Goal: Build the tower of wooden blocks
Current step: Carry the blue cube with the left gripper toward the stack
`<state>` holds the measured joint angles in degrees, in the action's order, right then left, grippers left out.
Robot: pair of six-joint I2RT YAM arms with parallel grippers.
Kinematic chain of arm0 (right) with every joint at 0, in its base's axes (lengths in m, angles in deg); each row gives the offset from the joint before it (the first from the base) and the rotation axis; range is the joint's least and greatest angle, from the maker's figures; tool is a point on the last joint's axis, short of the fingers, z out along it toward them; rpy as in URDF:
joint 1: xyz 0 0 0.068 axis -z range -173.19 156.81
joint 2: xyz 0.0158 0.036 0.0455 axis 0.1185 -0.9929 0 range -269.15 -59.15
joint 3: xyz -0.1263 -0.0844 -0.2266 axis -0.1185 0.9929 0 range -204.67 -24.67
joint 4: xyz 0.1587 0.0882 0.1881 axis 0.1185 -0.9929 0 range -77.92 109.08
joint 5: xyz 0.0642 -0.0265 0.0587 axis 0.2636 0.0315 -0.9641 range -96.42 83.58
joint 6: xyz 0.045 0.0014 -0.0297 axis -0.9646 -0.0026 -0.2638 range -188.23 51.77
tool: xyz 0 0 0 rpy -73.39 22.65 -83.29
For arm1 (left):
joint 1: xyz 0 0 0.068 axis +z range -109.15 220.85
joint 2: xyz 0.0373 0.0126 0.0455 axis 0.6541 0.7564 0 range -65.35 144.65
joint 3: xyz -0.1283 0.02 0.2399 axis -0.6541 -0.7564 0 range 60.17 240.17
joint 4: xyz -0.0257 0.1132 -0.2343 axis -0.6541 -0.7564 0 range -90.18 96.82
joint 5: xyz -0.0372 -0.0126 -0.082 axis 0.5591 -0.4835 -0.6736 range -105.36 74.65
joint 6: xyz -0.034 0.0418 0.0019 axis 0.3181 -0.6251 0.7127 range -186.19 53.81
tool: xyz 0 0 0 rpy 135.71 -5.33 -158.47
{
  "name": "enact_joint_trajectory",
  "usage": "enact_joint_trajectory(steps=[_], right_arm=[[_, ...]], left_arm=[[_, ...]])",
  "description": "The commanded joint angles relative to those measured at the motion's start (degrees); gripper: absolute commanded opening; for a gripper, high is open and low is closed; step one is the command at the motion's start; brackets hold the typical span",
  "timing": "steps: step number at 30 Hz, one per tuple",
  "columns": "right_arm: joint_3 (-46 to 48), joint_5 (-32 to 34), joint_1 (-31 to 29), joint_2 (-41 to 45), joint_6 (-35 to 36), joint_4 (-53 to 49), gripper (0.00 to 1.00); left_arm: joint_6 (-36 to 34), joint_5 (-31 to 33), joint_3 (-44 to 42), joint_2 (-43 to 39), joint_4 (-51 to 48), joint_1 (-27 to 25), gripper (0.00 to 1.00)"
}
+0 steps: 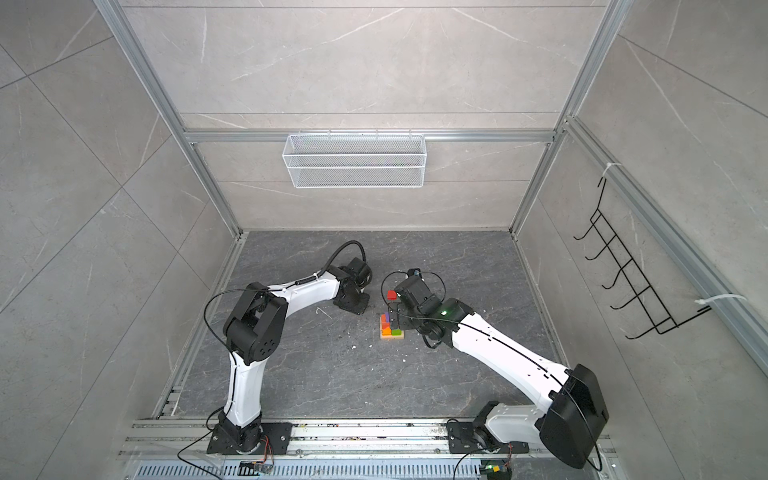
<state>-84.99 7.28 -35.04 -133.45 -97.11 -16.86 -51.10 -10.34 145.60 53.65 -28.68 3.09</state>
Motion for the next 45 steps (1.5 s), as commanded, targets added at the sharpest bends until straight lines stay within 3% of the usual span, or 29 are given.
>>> enact_joint_trajectory(steps=[1,14,20,26,30,33,39,45], right_arm=[[-0.42,-2.59,0.16,-0.67,0.7,-0.58,0.97],[-0.77,-3.47,0.18,-1.32,1.46,1.22,0.94],[-1.47,-4.84,0.14,-2.38,1.67,1.36,0.93],[-2.27,-6.5,0.0,-2.59,0.38,0.36,0.93],[-2.75,-10.27,-1.06,-2.86,-3.09,0.69,0.94],[-4.49,-8.67,-4.32,-4.1,-4.33,0.19,0.97],[-10.35,-5.38,-10.08,-9.89,-6.5,-2.9,0.94],[-11.32,-4.64,-12.29,-12.13,-8.95,-1.47,0.9]], left_arm=[[5.23,1.9,-3.82,-4.17,-3.08,-0.98,0.26],[20.96,3.07,-14.59,-11.47,-6.12,-5.9,0.3],[24.78,2.38,-16.73,-12.31,-5.68,-7.57,0.32],[25.24,2.42,-17.68,-13.06,-5.87,-7.86,0.55],[24.9,1.95,-17.75,-14.94,-6.23,-7.81,0.65],[24.67,1.11,-18.01,-17.03,-6.44,-7.86,0.71],[21.52,1.71,-16.28,-19.92,-9.57,-7.01,0.76],[16.91,-0.01,-16.44,-23.59,-11.24,-0.42,0.77]])
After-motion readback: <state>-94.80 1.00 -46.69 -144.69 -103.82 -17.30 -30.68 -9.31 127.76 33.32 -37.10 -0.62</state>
